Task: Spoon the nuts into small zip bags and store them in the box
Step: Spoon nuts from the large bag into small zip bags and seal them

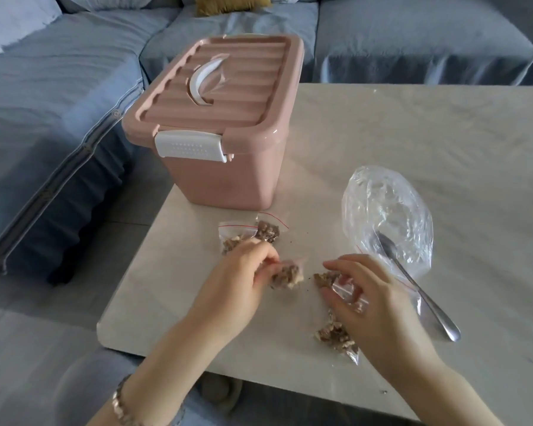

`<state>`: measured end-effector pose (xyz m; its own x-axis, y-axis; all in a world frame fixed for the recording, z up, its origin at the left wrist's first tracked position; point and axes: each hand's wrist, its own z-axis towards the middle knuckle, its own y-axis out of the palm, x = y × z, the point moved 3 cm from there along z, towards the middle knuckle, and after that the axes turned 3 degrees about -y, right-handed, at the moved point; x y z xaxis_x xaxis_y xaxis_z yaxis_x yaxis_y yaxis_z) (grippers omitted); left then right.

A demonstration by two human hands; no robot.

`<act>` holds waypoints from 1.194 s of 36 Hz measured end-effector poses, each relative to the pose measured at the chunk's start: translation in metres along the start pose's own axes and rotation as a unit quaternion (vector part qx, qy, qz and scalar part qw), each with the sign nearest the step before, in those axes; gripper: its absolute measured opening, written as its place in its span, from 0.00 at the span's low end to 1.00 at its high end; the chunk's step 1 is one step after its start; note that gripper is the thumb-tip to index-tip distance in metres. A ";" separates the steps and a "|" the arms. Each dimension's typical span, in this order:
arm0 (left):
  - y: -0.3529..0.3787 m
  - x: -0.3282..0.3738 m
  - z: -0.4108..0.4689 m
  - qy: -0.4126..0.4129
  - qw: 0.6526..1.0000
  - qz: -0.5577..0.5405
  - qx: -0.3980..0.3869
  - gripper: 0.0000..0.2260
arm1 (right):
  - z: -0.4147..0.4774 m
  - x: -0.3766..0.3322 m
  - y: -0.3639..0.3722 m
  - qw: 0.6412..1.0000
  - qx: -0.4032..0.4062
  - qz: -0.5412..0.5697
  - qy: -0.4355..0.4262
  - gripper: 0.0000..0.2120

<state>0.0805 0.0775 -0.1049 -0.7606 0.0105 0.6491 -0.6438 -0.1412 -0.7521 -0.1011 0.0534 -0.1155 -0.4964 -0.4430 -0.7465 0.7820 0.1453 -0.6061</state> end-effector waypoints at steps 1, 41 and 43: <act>0.003 0.001 -0.005 0.010 1.000 -0.003 -0.019 0.02 | 0.000 0.000 0.007 1.000 -0.029 0.004 0.003 0.15; 0.046 0.004 -0.013 -0.187 0.925 -0.329 -0.040 0.06 | -0.004 0.013 0.020 0.989 -0.012 0.090 0.116 0.14; 0.047 0.003 -0.013 -0.182 0.928 -0.322 -0.037 0.05 | -0.004 0.013 0.021 0.988 -0.005 0.093 0.122 0.15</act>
<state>0.0473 0.0840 -0.1398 -0.1452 -0.2686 0.9523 -0.9694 -0.1538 -0.1912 -0.0927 0.0541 -0.1385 -0.4211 -0.1808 -0.8888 0.8651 0.2143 -0.4535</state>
